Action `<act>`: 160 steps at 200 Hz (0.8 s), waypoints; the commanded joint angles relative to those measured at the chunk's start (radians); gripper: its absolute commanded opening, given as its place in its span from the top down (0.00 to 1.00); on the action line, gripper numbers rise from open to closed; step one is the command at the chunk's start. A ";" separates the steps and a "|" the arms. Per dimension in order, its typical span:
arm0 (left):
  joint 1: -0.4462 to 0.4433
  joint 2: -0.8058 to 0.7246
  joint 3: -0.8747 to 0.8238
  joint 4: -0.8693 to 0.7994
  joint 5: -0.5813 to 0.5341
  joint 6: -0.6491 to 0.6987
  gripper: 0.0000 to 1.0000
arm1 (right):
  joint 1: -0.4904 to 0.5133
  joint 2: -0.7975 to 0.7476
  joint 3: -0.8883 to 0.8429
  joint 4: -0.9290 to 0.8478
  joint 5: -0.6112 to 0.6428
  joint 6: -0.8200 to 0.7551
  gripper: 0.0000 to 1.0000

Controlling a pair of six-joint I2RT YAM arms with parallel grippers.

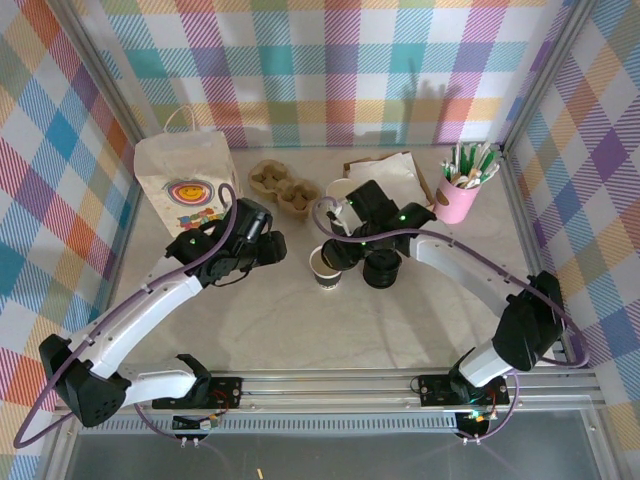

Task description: Pack the takeout coffee

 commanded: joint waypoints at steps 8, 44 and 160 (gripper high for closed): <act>0.015 -0.019 -0.012 -0.015 -0.002 -0.012 0.42 | 0.019 0.038 0.047 0.034 -0.001 -0.038 0.41; 0.018 -0.021 -0.020 -0.010 0.001 -0.012 0.42 | 0.039 0.071 0.058 0.042 0.015 -0.061 0.40; 0.030 -0.023 -0.032 -0.004 0.004 -0.011 0.41 | 0.050 0.120 0.063 0.063 0.020 -0.090 0.39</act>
